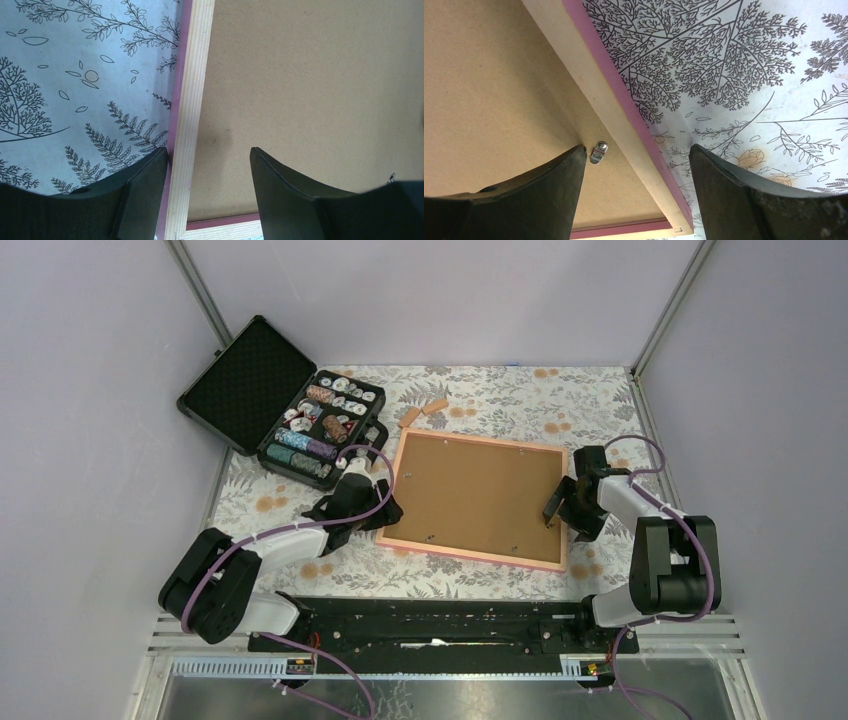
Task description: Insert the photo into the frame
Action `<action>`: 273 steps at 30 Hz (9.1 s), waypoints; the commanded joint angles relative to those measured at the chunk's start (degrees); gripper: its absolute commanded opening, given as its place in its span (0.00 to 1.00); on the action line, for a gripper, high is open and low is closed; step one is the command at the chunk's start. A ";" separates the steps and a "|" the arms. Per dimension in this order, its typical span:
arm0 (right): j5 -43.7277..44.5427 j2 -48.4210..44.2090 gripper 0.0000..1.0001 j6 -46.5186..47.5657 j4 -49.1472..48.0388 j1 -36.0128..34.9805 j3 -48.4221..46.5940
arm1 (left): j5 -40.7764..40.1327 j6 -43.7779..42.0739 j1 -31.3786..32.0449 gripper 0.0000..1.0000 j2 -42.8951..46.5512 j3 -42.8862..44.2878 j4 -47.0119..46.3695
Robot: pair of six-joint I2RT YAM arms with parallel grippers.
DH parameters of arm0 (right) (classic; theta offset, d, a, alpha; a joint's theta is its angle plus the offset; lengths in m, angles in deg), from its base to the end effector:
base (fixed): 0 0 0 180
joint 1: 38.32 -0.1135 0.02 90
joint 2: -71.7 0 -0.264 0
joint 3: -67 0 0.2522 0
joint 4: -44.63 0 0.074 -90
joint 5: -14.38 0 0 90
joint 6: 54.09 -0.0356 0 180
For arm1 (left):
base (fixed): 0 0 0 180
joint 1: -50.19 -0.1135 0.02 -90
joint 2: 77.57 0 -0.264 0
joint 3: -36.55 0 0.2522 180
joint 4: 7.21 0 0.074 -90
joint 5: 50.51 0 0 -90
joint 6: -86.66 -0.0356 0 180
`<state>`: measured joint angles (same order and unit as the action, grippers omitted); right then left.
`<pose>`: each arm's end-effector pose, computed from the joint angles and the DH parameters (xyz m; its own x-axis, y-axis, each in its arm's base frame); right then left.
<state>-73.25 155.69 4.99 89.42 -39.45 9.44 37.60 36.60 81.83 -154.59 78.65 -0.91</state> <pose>0.2535 0.0035 0.1601 -0.8153 0.4974 -0.2963 0.4809 0.8668 0.1318 0.2134 -0.1301 0.1542 -0.7532 -0.2896 -0.5907 0.0256 0.8843 -0.4662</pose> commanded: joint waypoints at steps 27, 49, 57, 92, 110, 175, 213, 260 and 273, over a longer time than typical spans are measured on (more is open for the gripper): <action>-0.56 -0.05 0.41 2.10 1.59 -0.87 -0.04 | 1.43 -0.57 -0.26 0.65 -0.16 -0.55 -5.07; 6.81 7.40 0.00 7.02 2.93 -5.22 -8.08 | 3.42 -0.48 -1.38 0.65 0.55 -1.71 -6.33; 7.25 7.37 0.00 8.37 2.14 -5.81 -7.90 | 3.92 -0.48 -1.71 0.65 0.16 -1.55 -6.43; -2.24 4.85 0.87 10.12 -6.31 -5.99 -7.19 | 16.75 7.21 -0.16 0.88 -0.38 -6.16 -12.31; -10.04 25.59 0.88 10.59 -8.67 -5.95 -28.93 | 2.84 16.75 30.58 0.88 -0.70 -2.67 -8.80; 7.33 -10.46 0.45 -9.70 -9.53 -6.67 9.45 | -18.90 -1.30 29.71 0.98 8.44 -1.94 -7.57; 5.86 1.93 0.71 10.45 -6.60 -5.40 -8.11 | -2.61 4.82 7.19 0.98 3.43 -0.47 -7.56; 1.35 11.93 0.30 7.76 -9.16 -4.97 -14.47 | -1.00 0.05 6.77 0.99 -1.03 1.28 -6.42; 2.59 13.79 0.61 8.30 -8.27 -5.00 -16.19 | -0.88 0.05 6.72 0.98 -1.16 1.43 -6.43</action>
<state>-70.37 168.85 12.75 80.19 -44.06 -4.26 35.46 36.99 88.74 -156.38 79.42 -3.80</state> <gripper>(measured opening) 0.613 0.987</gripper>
